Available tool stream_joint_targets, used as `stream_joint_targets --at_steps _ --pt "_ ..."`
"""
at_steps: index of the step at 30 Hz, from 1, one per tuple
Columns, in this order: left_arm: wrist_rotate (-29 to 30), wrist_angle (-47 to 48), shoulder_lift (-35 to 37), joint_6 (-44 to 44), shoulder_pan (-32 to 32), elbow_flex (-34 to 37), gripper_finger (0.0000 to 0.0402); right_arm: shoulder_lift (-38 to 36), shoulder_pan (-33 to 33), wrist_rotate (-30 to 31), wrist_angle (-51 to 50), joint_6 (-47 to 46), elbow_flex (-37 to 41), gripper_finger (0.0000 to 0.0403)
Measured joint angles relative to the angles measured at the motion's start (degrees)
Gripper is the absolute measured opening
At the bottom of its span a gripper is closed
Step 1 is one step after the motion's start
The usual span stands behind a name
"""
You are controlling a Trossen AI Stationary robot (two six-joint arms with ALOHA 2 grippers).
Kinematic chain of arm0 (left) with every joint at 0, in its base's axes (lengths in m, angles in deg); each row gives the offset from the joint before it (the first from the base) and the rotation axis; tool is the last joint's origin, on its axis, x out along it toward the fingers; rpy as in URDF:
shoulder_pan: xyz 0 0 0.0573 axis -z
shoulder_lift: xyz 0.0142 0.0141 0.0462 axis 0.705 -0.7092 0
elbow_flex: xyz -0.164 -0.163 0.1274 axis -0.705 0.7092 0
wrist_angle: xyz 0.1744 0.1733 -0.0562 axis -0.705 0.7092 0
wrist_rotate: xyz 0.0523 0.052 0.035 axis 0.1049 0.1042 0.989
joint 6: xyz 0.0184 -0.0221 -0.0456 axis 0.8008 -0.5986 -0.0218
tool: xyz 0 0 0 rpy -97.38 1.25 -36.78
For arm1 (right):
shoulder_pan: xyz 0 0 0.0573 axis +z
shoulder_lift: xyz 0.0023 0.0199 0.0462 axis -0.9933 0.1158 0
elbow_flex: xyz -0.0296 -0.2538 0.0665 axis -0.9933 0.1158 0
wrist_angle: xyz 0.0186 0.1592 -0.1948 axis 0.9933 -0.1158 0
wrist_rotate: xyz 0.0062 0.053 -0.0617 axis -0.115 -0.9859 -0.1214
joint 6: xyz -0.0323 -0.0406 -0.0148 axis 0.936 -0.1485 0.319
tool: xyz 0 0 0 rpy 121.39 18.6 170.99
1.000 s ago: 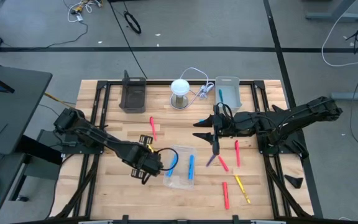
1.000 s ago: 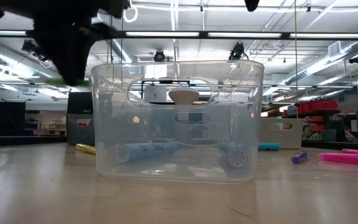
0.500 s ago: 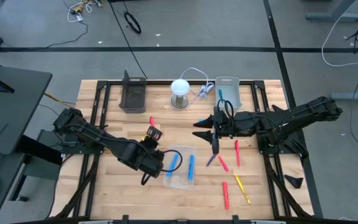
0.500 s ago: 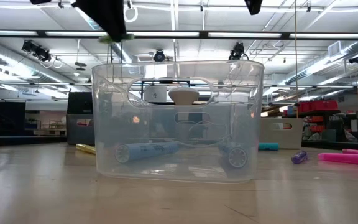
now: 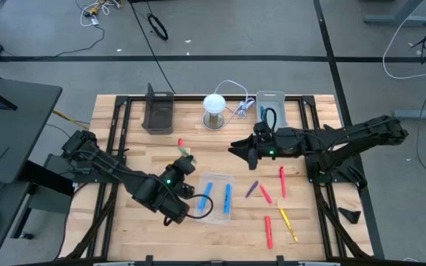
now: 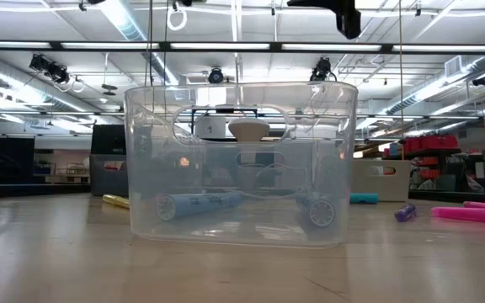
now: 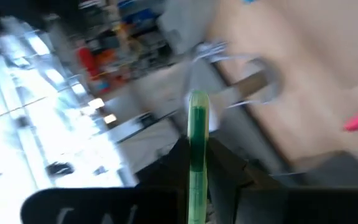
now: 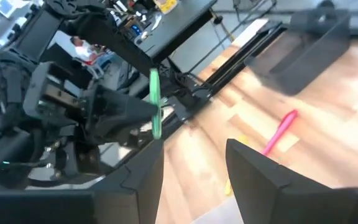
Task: Pick & Place Markers
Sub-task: Put the green pen into the gray bin
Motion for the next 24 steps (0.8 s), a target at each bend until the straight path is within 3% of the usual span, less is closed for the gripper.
stream_joint_targets --at_steps 4,7,11,24 --pt "6.4 -2.6 0.0 6.9 0.1 0.0 0.0034 0.0 -1.1 -5.1 0.1 -4.6 0.0 0.0176" --pt "7.8 -6.2 0.0 13.1 0.0 0.0 0.0034 0.0 -2.1 -10.6 1.6 -6.0 0.0 0.0176" --pt "7.8 -13.2 0.0 21.7 -0.1 0.0 0.0034 0.0 -3.0 -16.2 4.1 -6.6 0.0 0.0176" --pt "1.2 -34.7 0.0 43.1 -4.6 0.0 0.0034 0.7 -3.4 -22.2 6.3 -6.2 0.0 0.0176"
